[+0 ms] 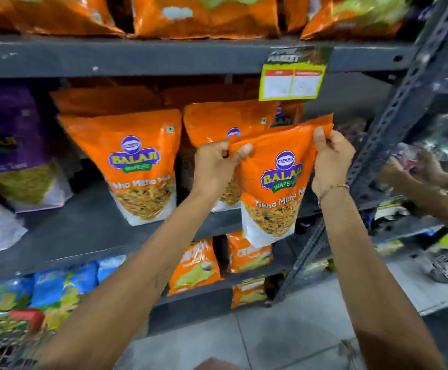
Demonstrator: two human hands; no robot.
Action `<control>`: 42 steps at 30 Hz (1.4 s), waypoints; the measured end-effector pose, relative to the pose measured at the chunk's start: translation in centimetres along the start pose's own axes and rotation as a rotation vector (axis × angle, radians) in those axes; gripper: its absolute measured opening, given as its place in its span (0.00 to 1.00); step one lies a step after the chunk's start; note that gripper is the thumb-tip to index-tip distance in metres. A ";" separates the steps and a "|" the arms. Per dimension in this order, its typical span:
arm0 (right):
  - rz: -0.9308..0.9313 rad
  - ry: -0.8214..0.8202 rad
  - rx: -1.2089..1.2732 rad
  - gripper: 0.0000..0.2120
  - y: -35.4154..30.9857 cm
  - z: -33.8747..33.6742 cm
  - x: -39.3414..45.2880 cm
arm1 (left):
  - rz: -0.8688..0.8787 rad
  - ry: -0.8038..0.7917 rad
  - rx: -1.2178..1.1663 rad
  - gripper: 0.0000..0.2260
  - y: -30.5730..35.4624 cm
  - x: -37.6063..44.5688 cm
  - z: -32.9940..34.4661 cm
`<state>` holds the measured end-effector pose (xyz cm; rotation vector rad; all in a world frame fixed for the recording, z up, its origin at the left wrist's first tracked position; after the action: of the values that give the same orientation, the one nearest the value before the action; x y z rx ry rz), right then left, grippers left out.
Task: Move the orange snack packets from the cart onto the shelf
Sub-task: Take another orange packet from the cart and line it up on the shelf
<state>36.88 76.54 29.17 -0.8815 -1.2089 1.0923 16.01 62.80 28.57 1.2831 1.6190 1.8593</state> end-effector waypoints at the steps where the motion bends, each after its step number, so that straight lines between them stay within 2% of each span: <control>1: 0.002 0.002 0.007 0.11 0.2 0.2 0.9 | 0.001 0.015 0.001 0.17 0.0 0.4 0.4; 3: 0.021 0.013 0.008 0.11 0.7 -0.1 3.7 | 0.012 0.025 0.016 0.21 0.5 1.3 2.5; 6: 0.059 0.018 -0.018 0.12 2.0 -0.8 7.5 | 0.011 0.057 0.048 0.18 0.4 3.0 5.2; 9: 0.090 0.020 -0.035 0.12 2.9 -0.9 9.9 | 0.062 0.062 0.159 0.20 0.7 4.4 7.0; 13: 0.132 0.006 -0.004 0.07 3.8 -0.3 12.0 | 0.096 0.035 0.285 0.13 0.7 5.9 8.1; 18: 0.094 -0.015 -0.097 0.09 4.2 -0.1 13.6 | 0.119 -0.005 0.294 0.20 -0.3 6.9 8.7; 21: 0.106 -0.027 -0.100 0.05 5.0 -0.4 14.1 | 0.103 -0.055 0.279 0.15 -0.6 6.5 9.6; 22: 0.121 -0.022 -0.086 0.05 5.3 -0.6 14.0 | 0.103 -0.077 0.277 0.14 -0.6 6.3 9.9; 24: 0.115 0.013 -0.081 0.14 5.8 -1.1 13.0 | 0.105 -0.108 0.279 0.13 -0.7 5.4 10.0; 26: 0.022 0.097 -0.179 0.18 5.6 -1.6 10.0 | 0.102 -0.081 0.287 0.13 -1.1 4.2 8.8; 29: -0.165 0.199 -0.183 0.12 5.7 -1.1 3.1 | 0.071 -0.026 0.291 0.11 -2.7 2.4 5.5; 31: -0.209 0.119 -0.150 0.08 6.2 1.2 -1.8 | 0.024 0.014 0.259 0.10 -3.8 1.0 2.4; 35: -0.175 -0.296 -0.093 0.02 7.5 8.8 -10.2 | -0.037 0.146 0.265 0.07 -5.9 -3.5 -6.0; 39: -0.143 -0.587 -0.140 0.03 8.5 15.9 -16.1 | -0.160 0.358 0.216 0.12 -9.1 -8.4 -17.0; 42: -0.119 -0.754 -0.187 0.05 9.4 21.1 -20.3 | -0.200 0.469 0.203 0.09 -10.5 -11.3 -24.2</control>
<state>14.30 58.77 18.28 -0.5231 -1.9824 1.2728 -0.47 42.88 16.16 0.7450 2.1309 2.0071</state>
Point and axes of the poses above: each hand's wrist, its own x-axis towards the middle knuckle, its own z-axis out of the palm, y = z × x, the point moved 9 cm from there along x, towards the middle knuckle, and after that the axes turned 5 degrees about z, right-handed, at the moved point
